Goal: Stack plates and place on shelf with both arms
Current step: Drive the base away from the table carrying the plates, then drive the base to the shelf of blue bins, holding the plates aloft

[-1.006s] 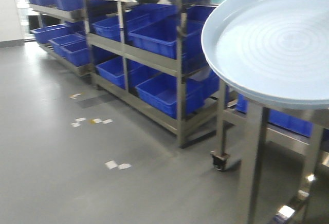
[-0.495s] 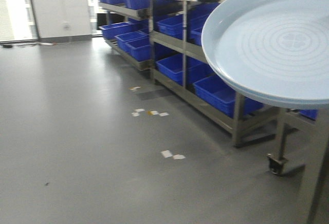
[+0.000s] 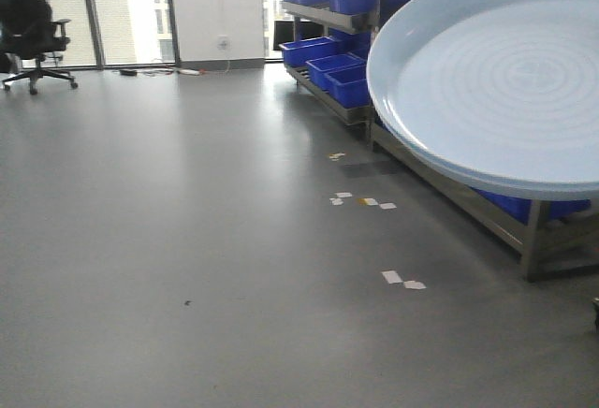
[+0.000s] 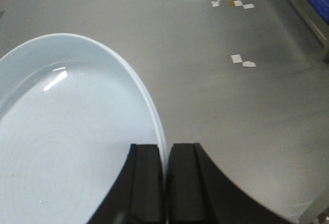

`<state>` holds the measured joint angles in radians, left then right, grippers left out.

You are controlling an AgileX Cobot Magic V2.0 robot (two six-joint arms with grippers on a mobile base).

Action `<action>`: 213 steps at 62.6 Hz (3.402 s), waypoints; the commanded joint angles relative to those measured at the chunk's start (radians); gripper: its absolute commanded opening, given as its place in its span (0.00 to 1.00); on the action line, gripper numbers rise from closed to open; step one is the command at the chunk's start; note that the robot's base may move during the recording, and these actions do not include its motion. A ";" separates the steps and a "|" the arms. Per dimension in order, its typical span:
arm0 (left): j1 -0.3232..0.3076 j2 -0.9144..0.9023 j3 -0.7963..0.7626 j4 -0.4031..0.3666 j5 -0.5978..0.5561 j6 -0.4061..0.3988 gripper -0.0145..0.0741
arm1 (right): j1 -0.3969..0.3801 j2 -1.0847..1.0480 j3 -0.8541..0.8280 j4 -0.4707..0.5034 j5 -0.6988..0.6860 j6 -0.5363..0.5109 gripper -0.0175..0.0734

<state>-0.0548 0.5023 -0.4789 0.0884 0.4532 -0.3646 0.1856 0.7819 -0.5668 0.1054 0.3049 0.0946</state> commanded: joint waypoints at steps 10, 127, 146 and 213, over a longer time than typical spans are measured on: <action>0.000 0.003 -0.029 0.003 -0.072 -0.008 0.28 | -0.006 -0.009 -0.030 0.004 -0.094 -0.003 0.25; 0.000 0.003 -0.029 0.003 -0.072 -0.008 0.28 | -0.006 -0.008 -0.030 0.004 -0.094 -0.003 0.25; 0.000 0.003 -0.029 0.003 -0.072 -0.008 0.28 | -0.006 -0.007 -0.030 0.004 -0.094 -0.003 0.25; 0.000 0.003 -0.029 0.003 -0.072 -0.008 0.28 | -0.006 -0.007 -0.030 0.004 -0.094 -0.003 0.25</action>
<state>-0.0548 0.5023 -0.4789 0.0884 0.4549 -0.3646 0.1856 0.7819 -0.5668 0.1054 0.3049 0.0946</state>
